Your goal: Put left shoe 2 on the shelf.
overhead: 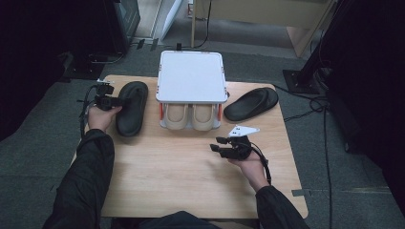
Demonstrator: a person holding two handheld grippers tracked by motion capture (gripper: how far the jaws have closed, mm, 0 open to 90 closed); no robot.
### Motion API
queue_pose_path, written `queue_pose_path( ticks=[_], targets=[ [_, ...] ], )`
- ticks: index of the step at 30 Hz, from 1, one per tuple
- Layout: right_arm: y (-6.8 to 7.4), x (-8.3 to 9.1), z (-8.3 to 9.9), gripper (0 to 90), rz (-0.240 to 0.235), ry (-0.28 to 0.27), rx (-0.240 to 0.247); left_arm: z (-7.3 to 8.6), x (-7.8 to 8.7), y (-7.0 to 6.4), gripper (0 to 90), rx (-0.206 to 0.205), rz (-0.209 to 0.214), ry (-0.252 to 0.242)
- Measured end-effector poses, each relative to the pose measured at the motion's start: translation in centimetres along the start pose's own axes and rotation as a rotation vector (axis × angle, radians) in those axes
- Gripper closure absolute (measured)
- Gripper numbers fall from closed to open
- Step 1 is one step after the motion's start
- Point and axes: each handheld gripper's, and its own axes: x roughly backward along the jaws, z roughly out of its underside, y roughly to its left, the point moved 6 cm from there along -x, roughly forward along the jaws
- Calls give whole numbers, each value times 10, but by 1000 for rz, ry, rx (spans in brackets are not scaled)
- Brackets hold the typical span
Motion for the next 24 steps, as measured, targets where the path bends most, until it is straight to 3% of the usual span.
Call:
queue_pose_path(
  ticks=[7,12,24],
  targets=[
    [1,-6,-4,548,-14,1,5,-7,21,-9,687,11,12,-31],
    [2,-9,-8,548,-24,0,12,-13,26,-17,687,21,17,-36],
    [2,-16,-15,549,-39,-1,21,-49,47,-41,687,6,22,-39]
  ],
)
